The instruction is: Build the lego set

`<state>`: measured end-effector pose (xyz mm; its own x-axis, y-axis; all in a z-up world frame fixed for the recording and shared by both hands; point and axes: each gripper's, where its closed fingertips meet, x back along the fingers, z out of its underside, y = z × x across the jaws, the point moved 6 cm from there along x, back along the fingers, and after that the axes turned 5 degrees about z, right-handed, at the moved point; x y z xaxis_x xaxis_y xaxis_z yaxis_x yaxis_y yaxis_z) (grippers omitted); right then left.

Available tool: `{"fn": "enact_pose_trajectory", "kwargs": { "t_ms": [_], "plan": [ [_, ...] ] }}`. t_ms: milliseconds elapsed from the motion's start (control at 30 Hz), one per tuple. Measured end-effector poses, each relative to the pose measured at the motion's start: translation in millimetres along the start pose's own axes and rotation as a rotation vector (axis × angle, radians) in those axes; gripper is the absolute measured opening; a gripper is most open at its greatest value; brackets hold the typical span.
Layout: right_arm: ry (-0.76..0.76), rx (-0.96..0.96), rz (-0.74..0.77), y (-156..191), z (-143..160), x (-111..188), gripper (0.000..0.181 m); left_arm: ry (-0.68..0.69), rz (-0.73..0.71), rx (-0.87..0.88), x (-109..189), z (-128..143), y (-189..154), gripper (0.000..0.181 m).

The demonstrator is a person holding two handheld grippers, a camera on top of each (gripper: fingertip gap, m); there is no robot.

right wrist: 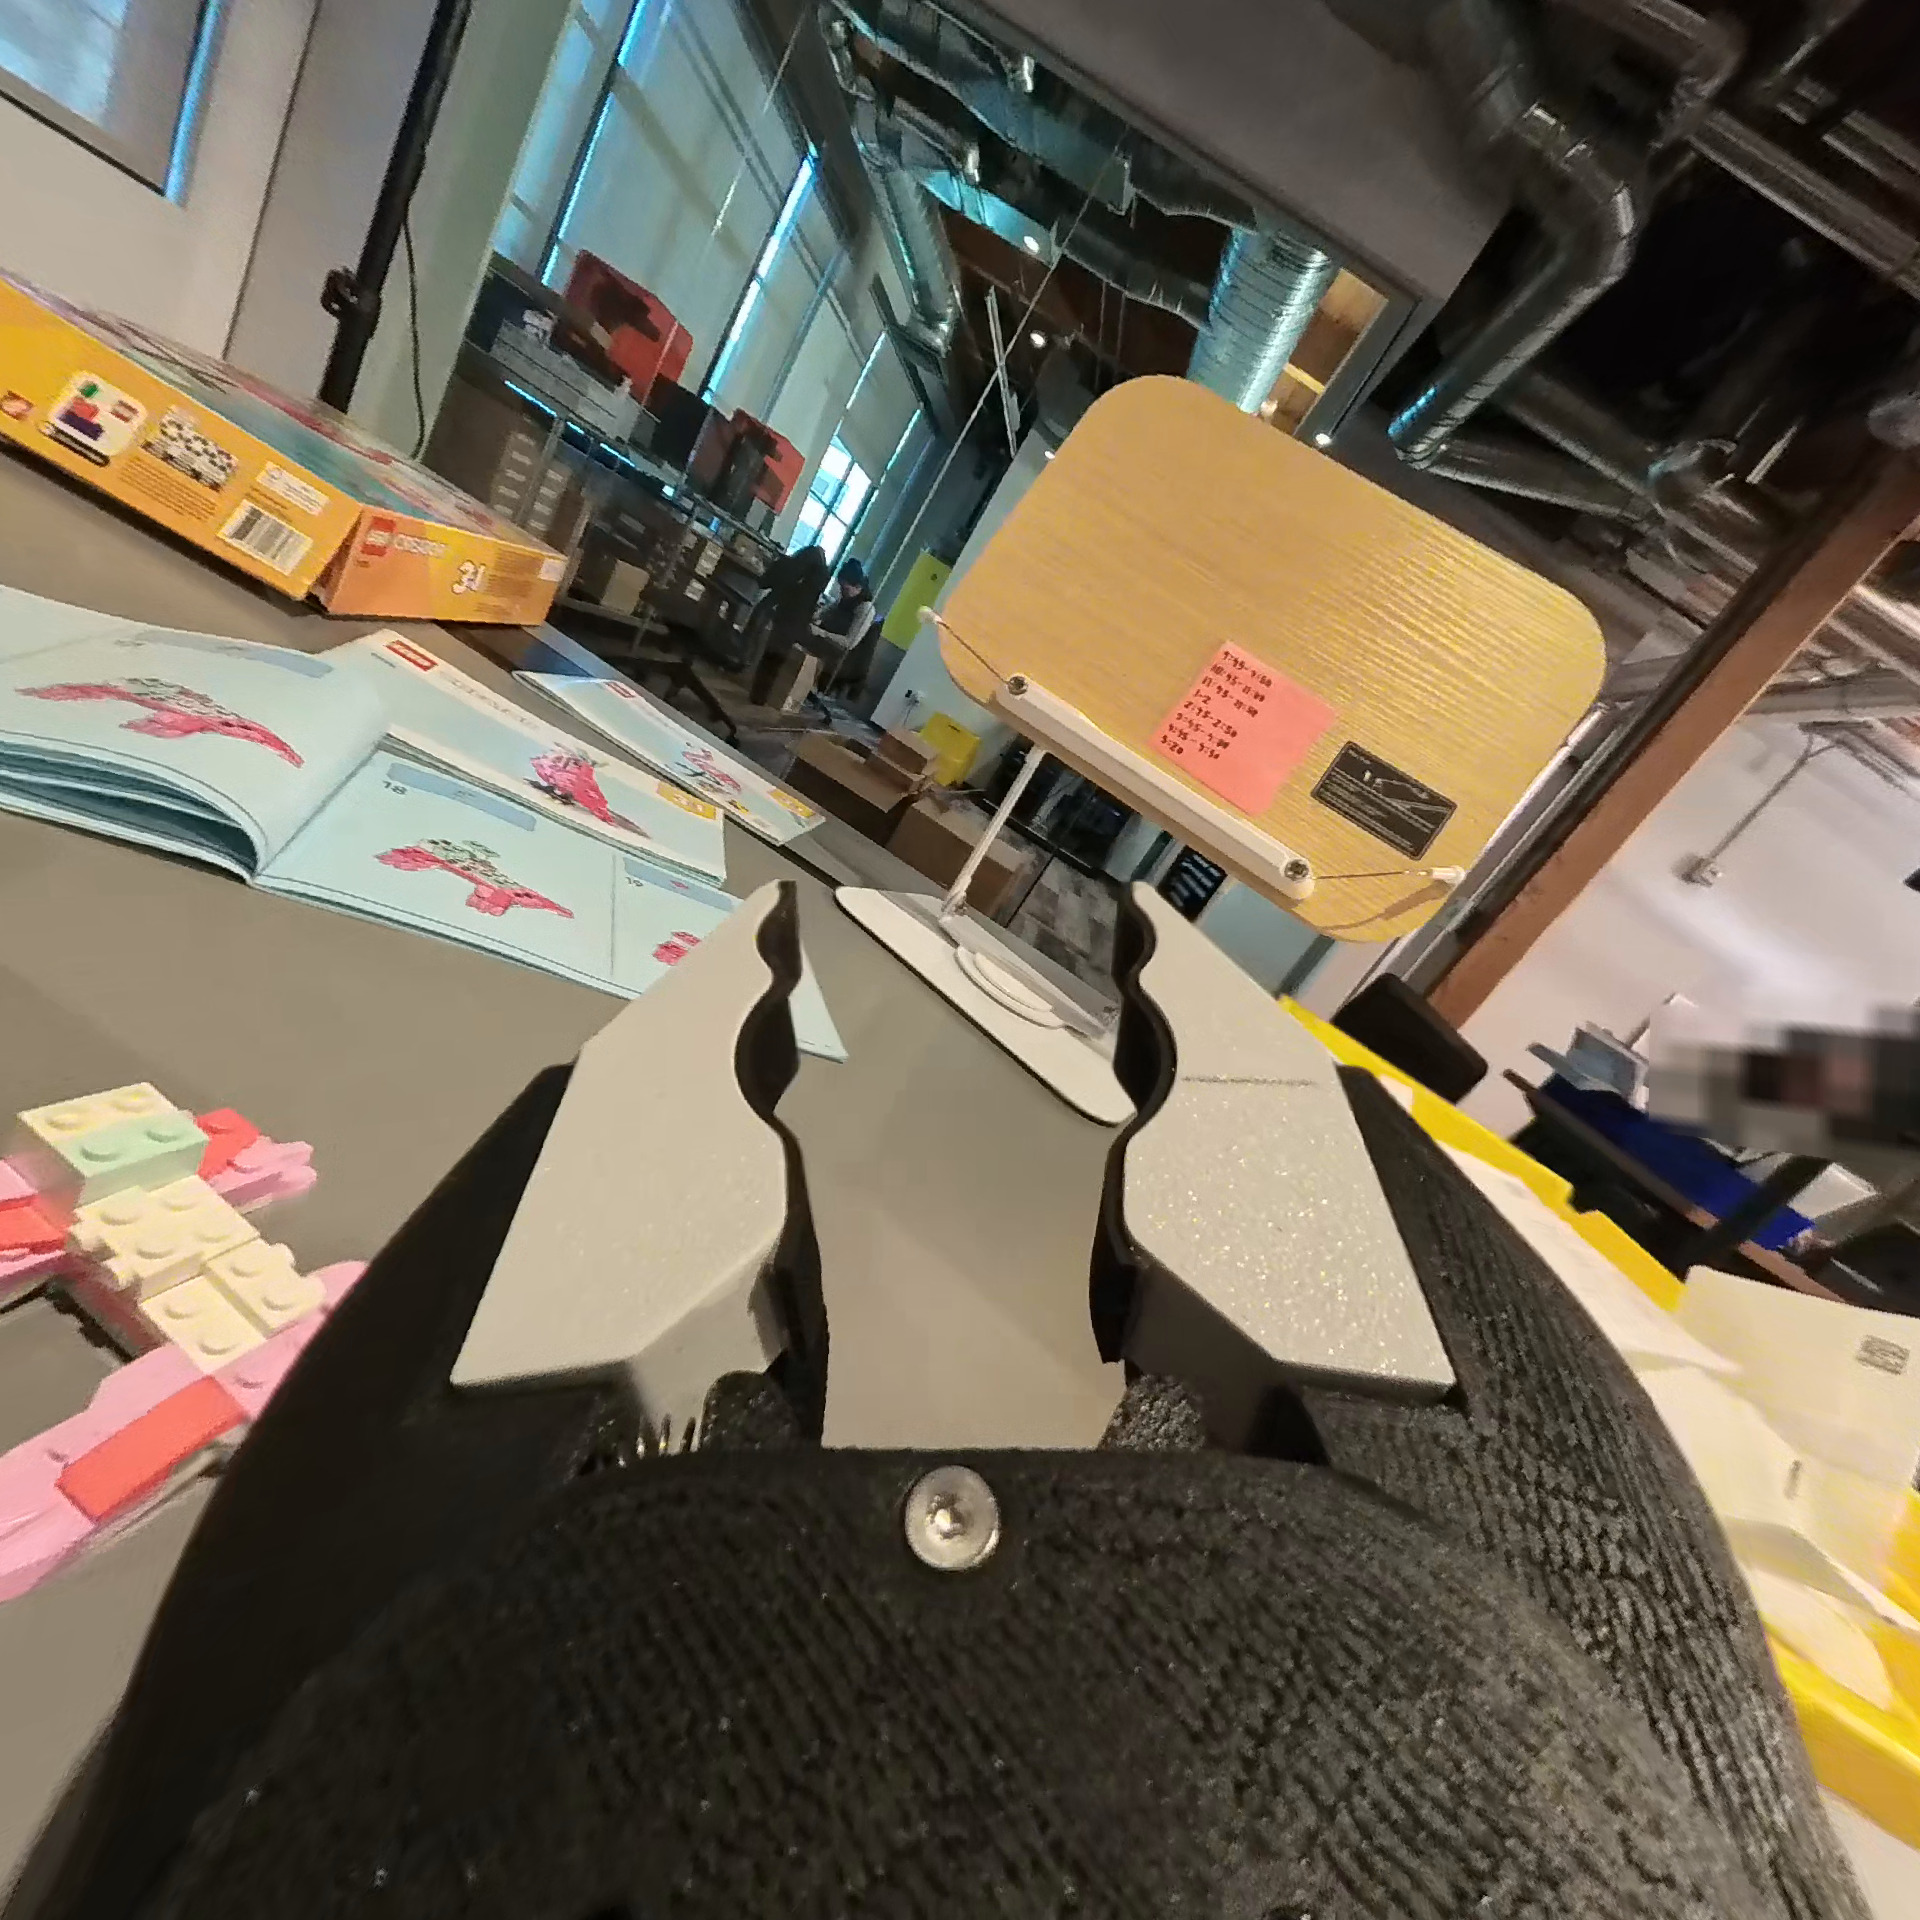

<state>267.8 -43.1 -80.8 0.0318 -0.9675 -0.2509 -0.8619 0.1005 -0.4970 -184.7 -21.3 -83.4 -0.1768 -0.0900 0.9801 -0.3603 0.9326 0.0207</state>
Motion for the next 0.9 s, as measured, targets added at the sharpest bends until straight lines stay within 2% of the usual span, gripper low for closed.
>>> {"fn": "enact_pose_trajectory", "kwargs": {
  "t_ms": [100, 267, 400, 500, 567, 633, 767, 900],
  "plan": [
    [0.003, -0.075, -0.010, -2.1, 0.3, 0.1, 0.061, 0.089, 0.038, -0.025, -2.9, 12.8, -12.7, 0.034],
    [-0.003, -0.146, 0.006, -8.6, 2.8, -0.8, 0.070, 0.198, 0.081, -0.028, -14.4, 21.9, -20.9, 0.071],
    [-0.052, -0.097, 0.041, -11.1, -0.4, -0.8, 0.090, 0.153, 0.142, 0.025, -21.0, 11.1, -22.6, 0.099],
    [-0.058, -0.074, 0.035, -8.0, 0.2, -3.6, 0.116, 0.146, 0.108, 0.014, -26.0, 5.1, -20.0, 0.119],
    [-0.039, -0.096, 0.028, -6.6, 2.9, -6.6, 0.133, 0.156, 0.085, -0.006, -29.2, 3.5, -19.3, 0.125],
    [-0.015, -0.108, 0.029, -6.9, 6.4, -8.6, 0.143, 0.144, 0.082, -0.017, -32.1, 0.1, -20.6, 0.126],
    [0.049, -0.110, 0.022, -5.4, 15.0, -11.6, 0.151, 0.118, 0.064, -0.043, -36.7, -5.3, -20.6, 0.124],
    [0.095, -0.082, 0.009, -2.6, 20.6, -13.6, 0.148, 0.094, 0.050, -0.068, -40.7, -9.1, -18.7, 0.113]
  ]
}}
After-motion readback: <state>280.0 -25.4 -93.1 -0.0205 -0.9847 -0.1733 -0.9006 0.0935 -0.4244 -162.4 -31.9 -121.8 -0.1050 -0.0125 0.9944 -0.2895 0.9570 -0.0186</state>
